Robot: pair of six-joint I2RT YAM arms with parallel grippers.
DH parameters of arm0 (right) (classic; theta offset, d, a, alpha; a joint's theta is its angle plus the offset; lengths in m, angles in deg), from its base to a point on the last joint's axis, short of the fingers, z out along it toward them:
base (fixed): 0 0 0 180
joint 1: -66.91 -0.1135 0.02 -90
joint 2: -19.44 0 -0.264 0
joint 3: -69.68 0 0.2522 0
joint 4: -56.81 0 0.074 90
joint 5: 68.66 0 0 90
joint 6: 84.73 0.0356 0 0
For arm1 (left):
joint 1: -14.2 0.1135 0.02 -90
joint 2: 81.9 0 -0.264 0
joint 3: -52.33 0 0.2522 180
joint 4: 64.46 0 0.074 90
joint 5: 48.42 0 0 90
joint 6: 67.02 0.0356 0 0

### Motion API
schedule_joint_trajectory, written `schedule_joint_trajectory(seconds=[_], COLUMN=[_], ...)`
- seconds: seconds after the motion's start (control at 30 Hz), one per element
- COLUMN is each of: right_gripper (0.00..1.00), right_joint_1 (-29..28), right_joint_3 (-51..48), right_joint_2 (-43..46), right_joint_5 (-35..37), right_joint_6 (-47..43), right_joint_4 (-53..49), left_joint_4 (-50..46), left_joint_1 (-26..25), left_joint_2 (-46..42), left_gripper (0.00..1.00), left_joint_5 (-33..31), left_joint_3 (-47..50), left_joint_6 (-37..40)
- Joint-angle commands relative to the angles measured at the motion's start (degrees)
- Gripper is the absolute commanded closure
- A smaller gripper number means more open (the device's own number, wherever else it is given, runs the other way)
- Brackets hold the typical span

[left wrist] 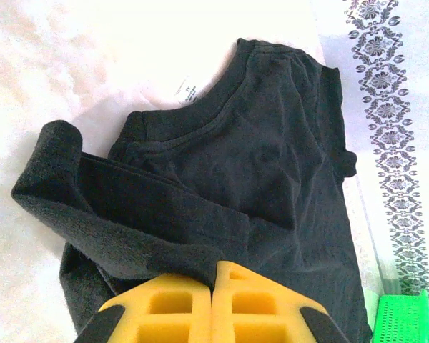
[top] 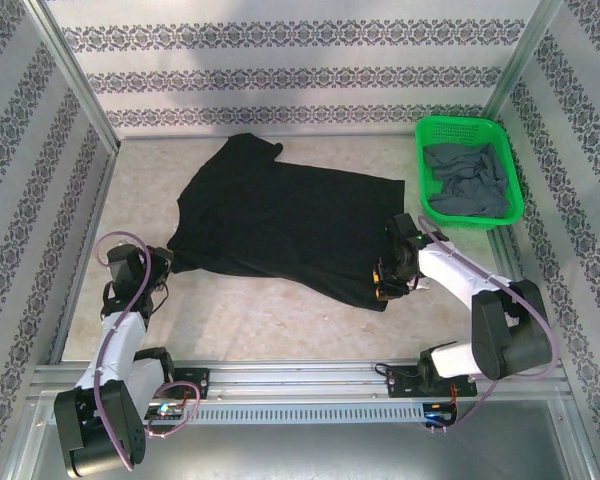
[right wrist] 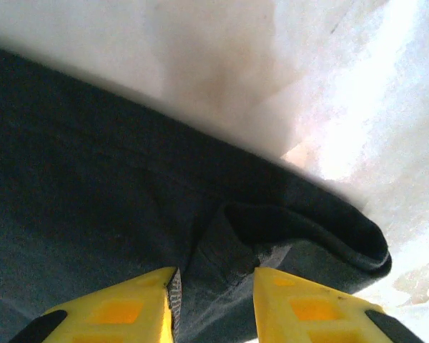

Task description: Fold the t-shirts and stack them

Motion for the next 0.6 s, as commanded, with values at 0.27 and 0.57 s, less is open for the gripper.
schedule_joint_trajectory(seconds=[0.27,0.57], right_gripper=[0.64,0.73], right_joint_1=[1.37,1.39], right_joint_3=[-0.97,1.52], right_joint_2=[-2.83,-5.65], right_joint_5=[-0.49,-0.98], right_joint_6=[2.24,1.32], right_joint_4=[0.26,0.40], left_joint_4=[2.20,2.25], left_joint_1=[-0.79,-1.14], left_joint_2=[0.73,0.87], left_gripper=[1.00,1.00], left_joint_5=[-0.73,-0.74], left_joint_3=[0.06,-0.22], left_joint_6=[-0.05,-0.12])
